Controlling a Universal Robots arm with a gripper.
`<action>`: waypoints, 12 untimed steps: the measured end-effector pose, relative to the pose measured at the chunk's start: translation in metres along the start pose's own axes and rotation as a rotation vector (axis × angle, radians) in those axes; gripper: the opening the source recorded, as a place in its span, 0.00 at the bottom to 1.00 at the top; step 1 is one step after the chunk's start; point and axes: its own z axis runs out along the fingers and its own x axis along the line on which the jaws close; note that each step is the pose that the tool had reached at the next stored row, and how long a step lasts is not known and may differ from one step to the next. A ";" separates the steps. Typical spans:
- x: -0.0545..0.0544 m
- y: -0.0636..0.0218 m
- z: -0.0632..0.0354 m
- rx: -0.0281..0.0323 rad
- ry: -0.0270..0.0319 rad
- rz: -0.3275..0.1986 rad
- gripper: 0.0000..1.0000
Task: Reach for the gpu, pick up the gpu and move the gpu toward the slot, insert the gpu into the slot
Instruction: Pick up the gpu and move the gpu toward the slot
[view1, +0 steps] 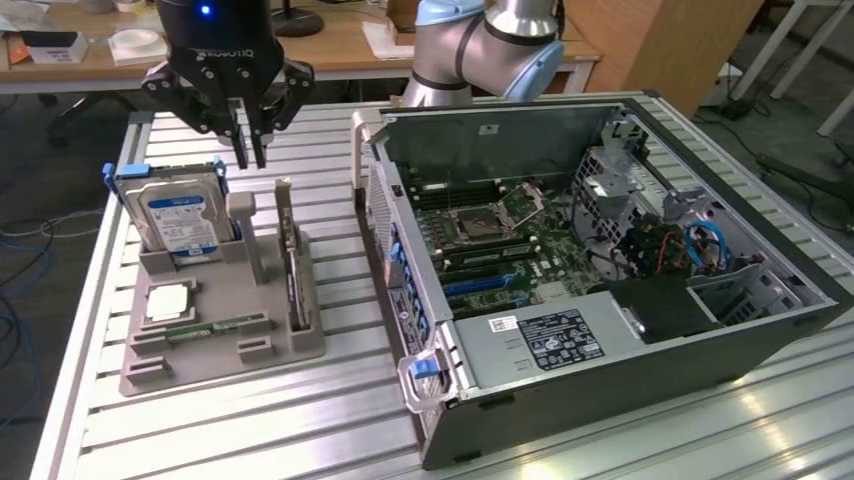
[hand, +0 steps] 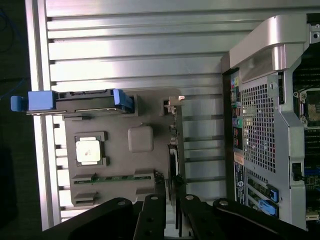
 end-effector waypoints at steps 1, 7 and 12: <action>0.000 0.0000 0.0000 0.0000 0.0000 0.000 0.23; 0.000 -0.0008 0.0000 0.0001 0.0000 -0.003 0.47; 0.000 -0.0013 0.0057 0.0009 0.0023 -0.049 0.59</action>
